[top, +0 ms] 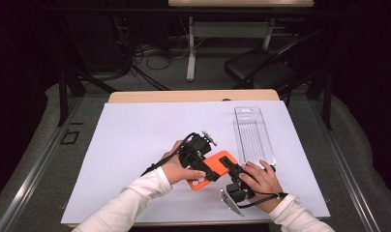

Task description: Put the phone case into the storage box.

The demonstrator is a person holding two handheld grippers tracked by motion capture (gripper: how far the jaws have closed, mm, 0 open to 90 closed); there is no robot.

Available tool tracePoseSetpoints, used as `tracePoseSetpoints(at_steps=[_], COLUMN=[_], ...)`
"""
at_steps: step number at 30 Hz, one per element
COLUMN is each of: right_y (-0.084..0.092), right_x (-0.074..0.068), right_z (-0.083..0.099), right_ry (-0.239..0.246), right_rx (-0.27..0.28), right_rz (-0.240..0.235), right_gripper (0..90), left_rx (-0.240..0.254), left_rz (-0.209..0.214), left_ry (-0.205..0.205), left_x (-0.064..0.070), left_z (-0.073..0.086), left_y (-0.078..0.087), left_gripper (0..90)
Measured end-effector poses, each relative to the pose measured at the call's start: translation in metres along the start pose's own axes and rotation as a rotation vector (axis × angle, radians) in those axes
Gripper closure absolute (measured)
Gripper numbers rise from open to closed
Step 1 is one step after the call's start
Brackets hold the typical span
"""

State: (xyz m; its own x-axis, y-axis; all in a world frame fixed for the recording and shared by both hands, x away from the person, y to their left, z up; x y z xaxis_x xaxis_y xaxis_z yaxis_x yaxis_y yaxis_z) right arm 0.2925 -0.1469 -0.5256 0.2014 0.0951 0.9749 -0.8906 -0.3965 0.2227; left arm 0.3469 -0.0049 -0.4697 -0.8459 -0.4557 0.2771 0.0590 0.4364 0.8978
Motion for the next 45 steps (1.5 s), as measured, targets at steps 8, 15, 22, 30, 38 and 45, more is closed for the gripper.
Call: tracePoseSetpoints(at_steps=[8, 15, 22, 30, 38, 45], right_y=[0.000, 0.000, 0.000, -0.001, -0.001, -0.001], right_x=[0.002, 0.001, 0.003, 0.003, 0.002, 0.000], right_z=[0.000, 0.000, 0.002, 0.003, 0.005, 0.010], right_ry=[-0.017, -0.038, -0.035, -0.041, -0.042, -0.050], right_rx=[0.001, 0.006, -0.003, -0.003, -0.011, -0.030], right_rz=[0.007, 0.011, 0.006, -0.003, -0.016, -0.032], right_gripper=[85.6, 85.6, 85.6, 85.6, 85.6, 85.6], left_rx=[0.009, 0.020, 0.031, 0.024, 0.039, 0.052], left_rz=[0.016, 0.022, -0.003, -0.009, -0.006, -0.021], left_ry=[0.011, 0.018, -0.012, -0.022, -0.042, -0.038], left_x=[-0.001, 0.000, 0.001, 0.002, 0.003, 0.002], left_z=[0.000, 0.000, 0.000, 0.000, 0.002, 0.006], left_y=[0.000, 0.001, 0.001, 0.000, 0.004, 0.012], left_gripper=[15.2, 15.0, 13.7, 10.8, 6.1, 5.9])
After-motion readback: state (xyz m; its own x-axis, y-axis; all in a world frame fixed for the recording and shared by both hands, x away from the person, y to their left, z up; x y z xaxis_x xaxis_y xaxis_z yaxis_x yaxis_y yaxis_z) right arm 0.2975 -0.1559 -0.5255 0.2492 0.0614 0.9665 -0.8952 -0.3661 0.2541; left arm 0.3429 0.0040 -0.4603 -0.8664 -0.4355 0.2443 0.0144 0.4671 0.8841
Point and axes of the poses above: each handheld gripper's, and its own axes: y roughly backward along the jaws, z roughly out of its underside, x roughly to its right, the point moved 3 cm from there along -y, roughly forward along the jaws, and after that the axes turned 6 degrees about -x, right-handed, at the moved point
